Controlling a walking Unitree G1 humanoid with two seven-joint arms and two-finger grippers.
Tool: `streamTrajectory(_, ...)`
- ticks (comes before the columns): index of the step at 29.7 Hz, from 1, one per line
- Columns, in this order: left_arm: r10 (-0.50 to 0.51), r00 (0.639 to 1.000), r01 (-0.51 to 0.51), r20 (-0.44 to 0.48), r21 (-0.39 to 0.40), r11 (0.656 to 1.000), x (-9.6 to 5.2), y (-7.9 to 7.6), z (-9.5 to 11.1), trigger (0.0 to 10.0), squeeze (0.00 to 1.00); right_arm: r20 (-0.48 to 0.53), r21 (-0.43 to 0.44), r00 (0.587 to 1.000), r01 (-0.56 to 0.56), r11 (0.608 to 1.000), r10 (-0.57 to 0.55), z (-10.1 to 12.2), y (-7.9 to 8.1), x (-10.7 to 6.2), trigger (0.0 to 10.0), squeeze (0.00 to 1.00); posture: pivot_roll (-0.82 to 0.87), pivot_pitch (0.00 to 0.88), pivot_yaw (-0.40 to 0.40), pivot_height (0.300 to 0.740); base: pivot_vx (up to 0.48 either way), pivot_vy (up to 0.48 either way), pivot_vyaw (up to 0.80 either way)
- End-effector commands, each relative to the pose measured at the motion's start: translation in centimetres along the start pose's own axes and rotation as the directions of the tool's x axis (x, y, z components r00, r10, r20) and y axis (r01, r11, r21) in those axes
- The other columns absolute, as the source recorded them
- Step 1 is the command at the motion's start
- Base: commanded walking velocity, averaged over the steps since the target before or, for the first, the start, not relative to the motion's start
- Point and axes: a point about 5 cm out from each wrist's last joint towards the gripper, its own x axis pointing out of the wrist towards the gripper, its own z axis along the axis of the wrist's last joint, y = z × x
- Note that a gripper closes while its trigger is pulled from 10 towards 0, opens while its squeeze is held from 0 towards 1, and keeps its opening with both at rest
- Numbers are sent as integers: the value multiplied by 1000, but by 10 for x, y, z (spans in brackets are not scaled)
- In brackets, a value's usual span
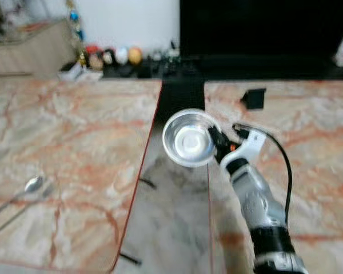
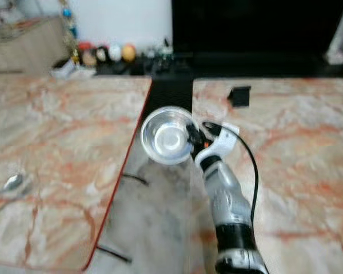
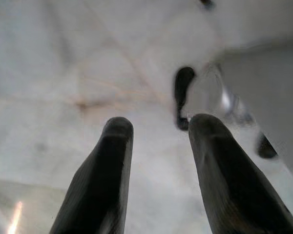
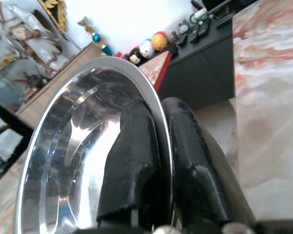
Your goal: Setting the table
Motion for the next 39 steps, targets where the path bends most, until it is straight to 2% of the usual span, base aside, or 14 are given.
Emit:
streamTrajectory(1,20,1000,-20,-4,23,1000,-1,9,1,10000,0,22,-3,999,-25,1000,25,7,7,4,10000,0,-101,0,50,740,0,0,0)
streamTrajectory(22,14,1000,-14,-3,21,1000,-1,9,2,10000,0,24,-7,1000,-18,1000,19,8,6,4,10000,0,-100,0,50,740,0,-23,0)
streamTrajectory(39,7,1000,-7,8,17,1000,-1,9,3,10000,0,23,-10,1000,-10,1000,10,8,3,2,10000,0,-100,0,49,740,0,-417,0)
